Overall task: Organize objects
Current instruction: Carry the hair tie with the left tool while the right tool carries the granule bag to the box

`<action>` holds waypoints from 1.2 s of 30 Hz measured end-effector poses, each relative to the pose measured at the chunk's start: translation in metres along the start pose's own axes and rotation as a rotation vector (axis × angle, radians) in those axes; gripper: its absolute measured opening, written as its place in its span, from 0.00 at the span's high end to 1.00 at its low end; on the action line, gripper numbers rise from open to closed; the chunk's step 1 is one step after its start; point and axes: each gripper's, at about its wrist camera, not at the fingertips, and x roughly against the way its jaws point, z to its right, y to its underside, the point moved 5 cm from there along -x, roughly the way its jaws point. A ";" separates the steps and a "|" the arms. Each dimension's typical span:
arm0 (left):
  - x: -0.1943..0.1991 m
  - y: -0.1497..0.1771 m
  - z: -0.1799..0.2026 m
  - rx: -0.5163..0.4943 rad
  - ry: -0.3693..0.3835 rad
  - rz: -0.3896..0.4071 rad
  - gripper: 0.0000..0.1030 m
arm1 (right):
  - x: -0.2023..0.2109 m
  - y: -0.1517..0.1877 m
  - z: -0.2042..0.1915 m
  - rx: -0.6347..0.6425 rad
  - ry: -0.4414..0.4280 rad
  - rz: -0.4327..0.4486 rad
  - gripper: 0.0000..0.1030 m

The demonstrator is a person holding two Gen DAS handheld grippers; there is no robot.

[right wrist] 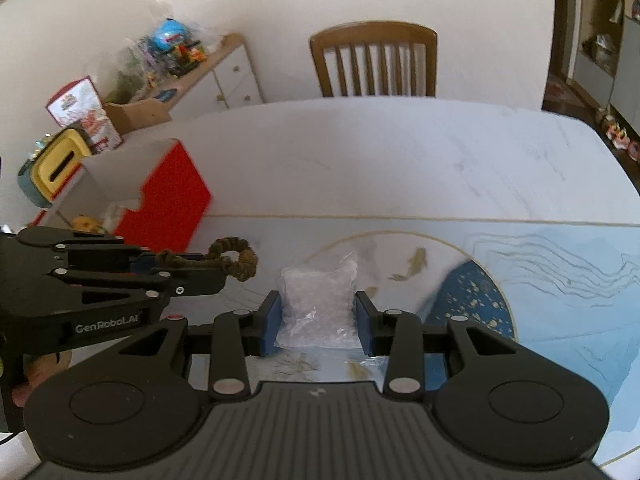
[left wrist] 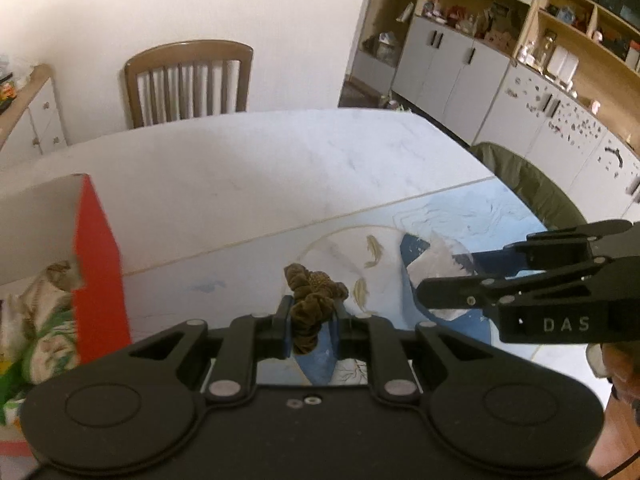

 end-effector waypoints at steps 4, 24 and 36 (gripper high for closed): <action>0.020 -0.005 -0.011 0.026 -0.011 0.018 0.85 | 0.010 -0.010 -0.024 0.022 -0.022 0.027 0.63; 0.109 -0.013 -0.135 0.143 -0.147 0.128 0.85 | -0.006 -0.065 -0.153 0.149 -0.138 0.089 0.63; 0.124 -0.001 -0.216 0.227 -0.240 0.128 0.85 | -0.053 -0.075 -0.213 0.210 -0.152 0.055 0.63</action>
